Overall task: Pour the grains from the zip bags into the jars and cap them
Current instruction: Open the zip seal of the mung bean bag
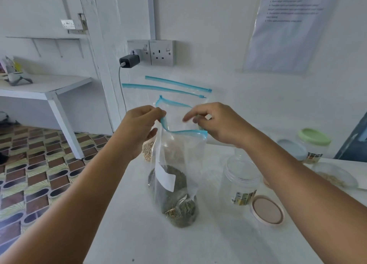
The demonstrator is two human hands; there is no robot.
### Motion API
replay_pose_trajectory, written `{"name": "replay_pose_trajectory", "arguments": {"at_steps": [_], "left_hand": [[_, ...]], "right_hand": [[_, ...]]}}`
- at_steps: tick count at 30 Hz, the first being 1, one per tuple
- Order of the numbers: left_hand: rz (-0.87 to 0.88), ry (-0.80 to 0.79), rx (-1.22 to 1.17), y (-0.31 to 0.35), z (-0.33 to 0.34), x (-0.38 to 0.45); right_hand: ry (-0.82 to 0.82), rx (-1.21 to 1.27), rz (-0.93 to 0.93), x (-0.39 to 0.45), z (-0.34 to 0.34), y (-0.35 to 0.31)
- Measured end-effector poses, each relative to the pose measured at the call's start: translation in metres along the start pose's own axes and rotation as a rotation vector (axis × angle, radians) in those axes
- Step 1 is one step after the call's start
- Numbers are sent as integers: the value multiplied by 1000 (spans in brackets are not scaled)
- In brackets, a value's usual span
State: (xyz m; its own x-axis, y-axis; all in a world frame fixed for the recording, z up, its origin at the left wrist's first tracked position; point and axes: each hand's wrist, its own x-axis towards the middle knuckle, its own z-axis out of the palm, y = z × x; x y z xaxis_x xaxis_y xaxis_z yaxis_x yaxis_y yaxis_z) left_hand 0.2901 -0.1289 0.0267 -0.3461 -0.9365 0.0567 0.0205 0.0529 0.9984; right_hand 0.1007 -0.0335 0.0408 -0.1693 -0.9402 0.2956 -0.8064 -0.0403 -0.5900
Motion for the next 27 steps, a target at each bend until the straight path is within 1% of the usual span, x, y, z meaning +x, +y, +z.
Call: {"name": "replay_pose_trajectory", "arguments": {"at_steps": [2,3,6,8,13,16,20,22,25,27], "left_hand": [[8,-4,47,2,4,-2],[14,18,48,2,1,-1],[55,181,31,4,-18,7],[68,257,60,6,-29,11],[127,317,32,17,-30,16],[168,283,61,16,-29,16],[171,179,167,-9,-22,10],[181,146,201,-16,-17,9],[201,93,191,-20,-6,7],[213,30,171,-25,3,4]], "right_hand": [[-14,-49,26,3,1,-4],[6,-69,39,4,1,-3],[156,-171,85,4,-6,9],[224,-165,127,4,-11,17],[301,-158,82,9,-5,14],[325,-154,63,9,-7,20],[219,-183,114,2,-7,38],[200,-161,122,3,-6,43],[230,-89,13,6,-6,35],[201,-21,-84,10,-7,21]]}}
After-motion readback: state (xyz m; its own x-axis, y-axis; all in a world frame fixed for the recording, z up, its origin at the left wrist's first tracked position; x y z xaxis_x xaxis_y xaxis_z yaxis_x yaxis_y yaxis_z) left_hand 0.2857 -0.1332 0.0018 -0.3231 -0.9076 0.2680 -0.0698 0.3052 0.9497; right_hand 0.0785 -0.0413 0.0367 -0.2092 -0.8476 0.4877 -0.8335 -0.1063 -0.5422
